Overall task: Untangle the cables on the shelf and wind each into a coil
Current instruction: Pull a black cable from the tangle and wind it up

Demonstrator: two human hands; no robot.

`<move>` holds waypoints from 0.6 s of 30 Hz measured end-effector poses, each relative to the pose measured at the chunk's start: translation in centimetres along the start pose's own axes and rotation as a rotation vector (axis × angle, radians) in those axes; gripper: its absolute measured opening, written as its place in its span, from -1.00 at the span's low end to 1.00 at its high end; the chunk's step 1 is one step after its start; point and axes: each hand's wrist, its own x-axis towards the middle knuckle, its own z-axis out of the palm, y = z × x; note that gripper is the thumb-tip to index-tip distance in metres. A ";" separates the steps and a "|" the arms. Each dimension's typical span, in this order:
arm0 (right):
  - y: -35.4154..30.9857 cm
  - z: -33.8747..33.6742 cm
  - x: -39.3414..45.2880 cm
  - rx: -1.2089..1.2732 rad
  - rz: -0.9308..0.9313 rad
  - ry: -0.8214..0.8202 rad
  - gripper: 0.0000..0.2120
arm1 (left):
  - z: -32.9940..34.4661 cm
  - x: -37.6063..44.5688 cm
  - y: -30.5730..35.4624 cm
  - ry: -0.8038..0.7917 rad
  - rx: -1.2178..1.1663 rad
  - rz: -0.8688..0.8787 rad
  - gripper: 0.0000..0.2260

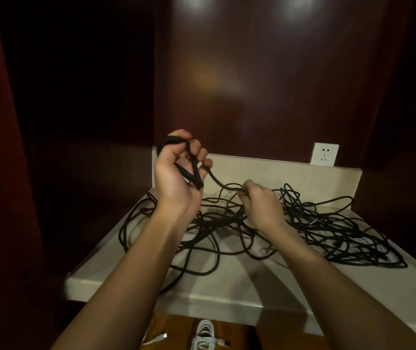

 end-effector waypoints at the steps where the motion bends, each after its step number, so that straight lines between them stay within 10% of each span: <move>1: -0.7 -0.5 -0.2 0.113 -0.038 0.004 -0.89 | -0.3 0.1 -0.2 0.051 0.041 0.040 -0.84; 10: -4.8 -0.8 -5.3 1.419 0.141 -0.375 -0.80 | 0.1 1.5 0.7 0.228 0.334 0.454 -0.84; 18: -4.5 -0.1 -8.1 1.594 0.235 -0.563 -0.86 | -0.3 2.7 0.3 0.322 0.281 0.496 -0.82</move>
